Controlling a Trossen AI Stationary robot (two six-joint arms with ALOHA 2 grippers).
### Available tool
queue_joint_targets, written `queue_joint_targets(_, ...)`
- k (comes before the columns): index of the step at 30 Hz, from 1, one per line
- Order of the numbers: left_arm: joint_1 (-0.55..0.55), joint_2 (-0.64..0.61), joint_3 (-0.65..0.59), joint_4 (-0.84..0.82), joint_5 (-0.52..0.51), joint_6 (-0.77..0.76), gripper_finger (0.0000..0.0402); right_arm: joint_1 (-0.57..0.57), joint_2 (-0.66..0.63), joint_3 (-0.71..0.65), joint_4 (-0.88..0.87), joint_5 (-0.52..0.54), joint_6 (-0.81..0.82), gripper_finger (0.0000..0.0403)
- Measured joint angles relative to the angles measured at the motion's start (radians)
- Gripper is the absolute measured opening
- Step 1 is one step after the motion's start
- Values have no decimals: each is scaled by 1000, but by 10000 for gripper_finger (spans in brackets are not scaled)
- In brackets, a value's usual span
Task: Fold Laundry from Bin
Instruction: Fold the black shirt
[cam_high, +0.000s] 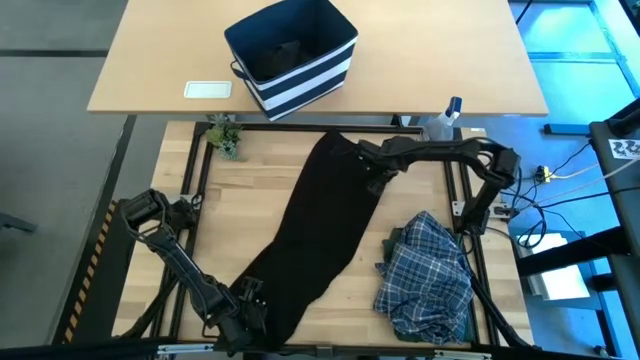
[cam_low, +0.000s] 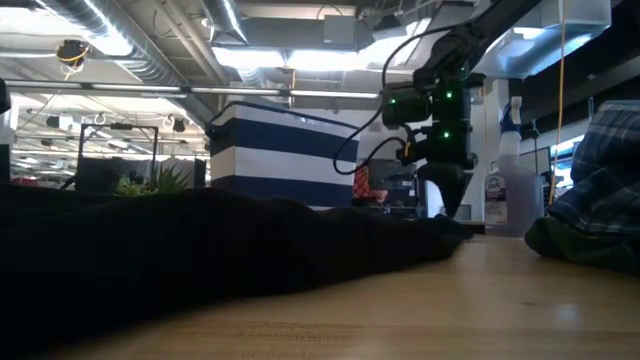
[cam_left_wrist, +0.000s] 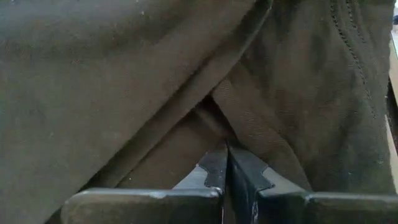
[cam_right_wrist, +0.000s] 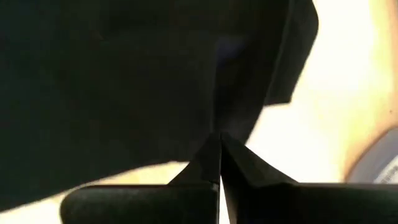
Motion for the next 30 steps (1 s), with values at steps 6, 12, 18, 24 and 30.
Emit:
queue_joint_targets(6, -1, 0, 0, 1, -3, -8, 2, -2, 26, 0, 61, 15, -3, 1)
queue_joint_targets(12, -9, 0, 0, 5, 6, -29, 2, -25, 77, 0, 52, 39, -10, 1)
queue_joint_targets(18, -37, 0, 0, 9, 13, -72, 2, -62, 134, 1, 53, 58, -33, 1)
queue_joint_targets(24, -54, 0, 0, 9, 13, -108, 2, -105, 140, 10, 51, 132, -61, 1)
queue_joint_targets(30, -44, 0, 0, 10, 7, -107, 2, -119, 133, 39, 43, 175, -81, 1)
